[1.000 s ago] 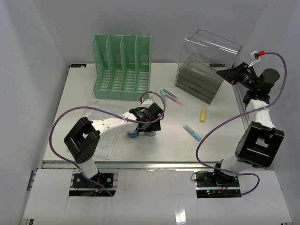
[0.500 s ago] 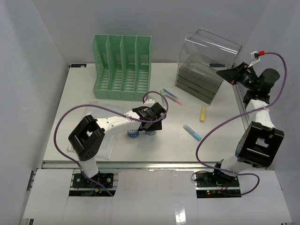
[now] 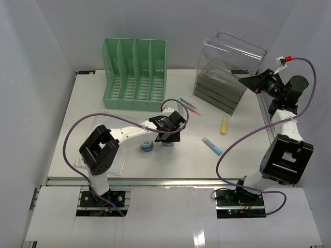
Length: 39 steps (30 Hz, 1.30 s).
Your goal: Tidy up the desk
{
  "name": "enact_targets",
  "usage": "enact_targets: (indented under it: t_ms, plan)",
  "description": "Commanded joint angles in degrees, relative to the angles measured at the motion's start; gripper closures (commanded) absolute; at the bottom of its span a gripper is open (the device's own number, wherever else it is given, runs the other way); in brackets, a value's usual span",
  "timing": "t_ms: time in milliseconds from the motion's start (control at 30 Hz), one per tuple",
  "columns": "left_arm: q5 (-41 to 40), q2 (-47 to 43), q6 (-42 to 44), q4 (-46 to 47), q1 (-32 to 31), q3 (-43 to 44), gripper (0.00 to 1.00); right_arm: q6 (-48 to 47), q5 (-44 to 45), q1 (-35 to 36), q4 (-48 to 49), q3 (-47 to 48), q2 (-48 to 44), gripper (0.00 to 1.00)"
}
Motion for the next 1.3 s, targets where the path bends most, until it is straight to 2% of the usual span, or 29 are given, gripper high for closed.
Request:
enact_targets:
  t_ms: [0,167,267,400,600,667,900,1267]
  plan:
    - [2.49,-4.94,1.57,7.71,0.06,-0.85,0.91,-1.09,-0.34,-0.38,1.88,0.15,-2.85,0.92]
    - [10.18,-12.74,3.52,23.51,0.22,-9.99,0.94,-1.09,-0.43,-0.38,1.88,0.32,-2.85,0.92]
    - [16.46,-14.45,3.02,37.14,0.95,-15.85,0.97,-1.09,-0.37,-0.38,1.82,0.32,-2.85,0.92]
    - [19.96,-12.07,1.99,50.04,1.82,-18.85,0.98,-1.09,-0.35,-0.38,1.88,0.16,-3.09,0.92]
    - [20.25,-5.52,0.73,69.33,3.16,-18.76,0.99,-0.61,-0.11,-0.38,2.03,-0.03,-3.46,0.92]
    - [19.82,-2.8,1.24,75.98,3.36,-16.36,0.99,-0.2,-0.08,-0.38,2.13,0.11,-3.39,0.92]
    - [20.42,9.19,5.55,89.49,4.21,-4.37,1.0,1.1,-0.25,-0.38,3.11,0.12,-3.55,0.92]
    - [24.22,23.29,10.33,103.35,5.72,10.41,0.99,2.71,-1.63,-0.38,3.43,-0.82,-4.95,0.92]
